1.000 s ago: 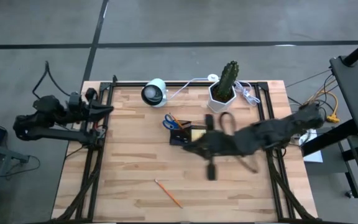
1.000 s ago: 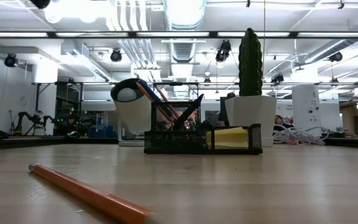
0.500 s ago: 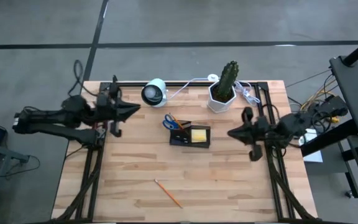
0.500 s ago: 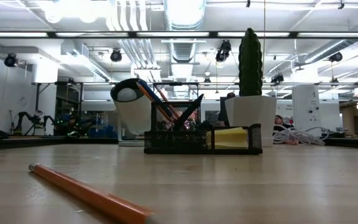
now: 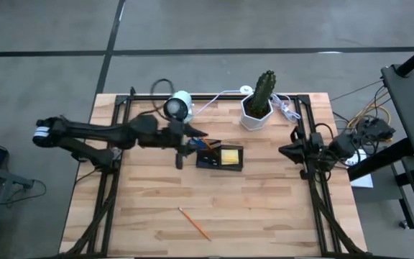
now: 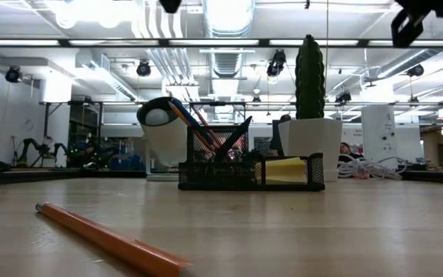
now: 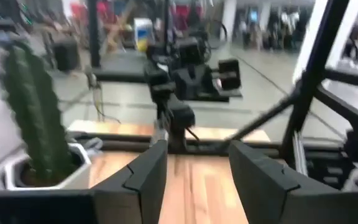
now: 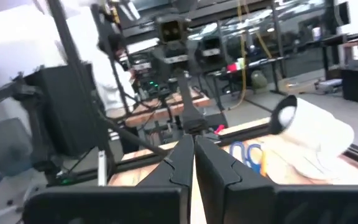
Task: Pick and place office supplies into organizer
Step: Put the yellow pencil into the black desk organizer
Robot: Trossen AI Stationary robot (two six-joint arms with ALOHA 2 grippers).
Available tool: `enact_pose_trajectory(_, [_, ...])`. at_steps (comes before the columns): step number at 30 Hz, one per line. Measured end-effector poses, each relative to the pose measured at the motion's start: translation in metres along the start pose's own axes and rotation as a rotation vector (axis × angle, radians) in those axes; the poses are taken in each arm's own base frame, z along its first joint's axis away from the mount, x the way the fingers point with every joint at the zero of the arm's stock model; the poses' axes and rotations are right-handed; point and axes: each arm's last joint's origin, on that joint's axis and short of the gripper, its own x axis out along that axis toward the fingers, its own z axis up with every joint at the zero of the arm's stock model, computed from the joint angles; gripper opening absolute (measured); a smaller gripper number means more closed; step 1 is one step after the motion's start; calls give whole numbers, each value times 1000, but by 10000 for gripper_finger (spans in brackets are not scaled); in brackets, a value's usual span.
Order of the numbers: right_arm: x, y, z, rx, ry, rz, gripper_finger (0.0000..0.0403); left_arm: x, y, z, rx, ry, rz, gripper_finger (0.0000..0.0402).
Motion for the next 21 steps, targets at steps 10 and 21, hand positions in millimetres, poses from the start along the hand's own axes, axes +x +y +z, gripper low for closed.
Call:
enact_pose_trajectory(10, [-15,-15,-13,-2,-79,-114,9,38,-14,6,-155,325,-129,160])
enact_pose_trajectory(21, [-15,-16,-17,-43,-74,-118,9,56,-58,-41,-221,767,-366,160])
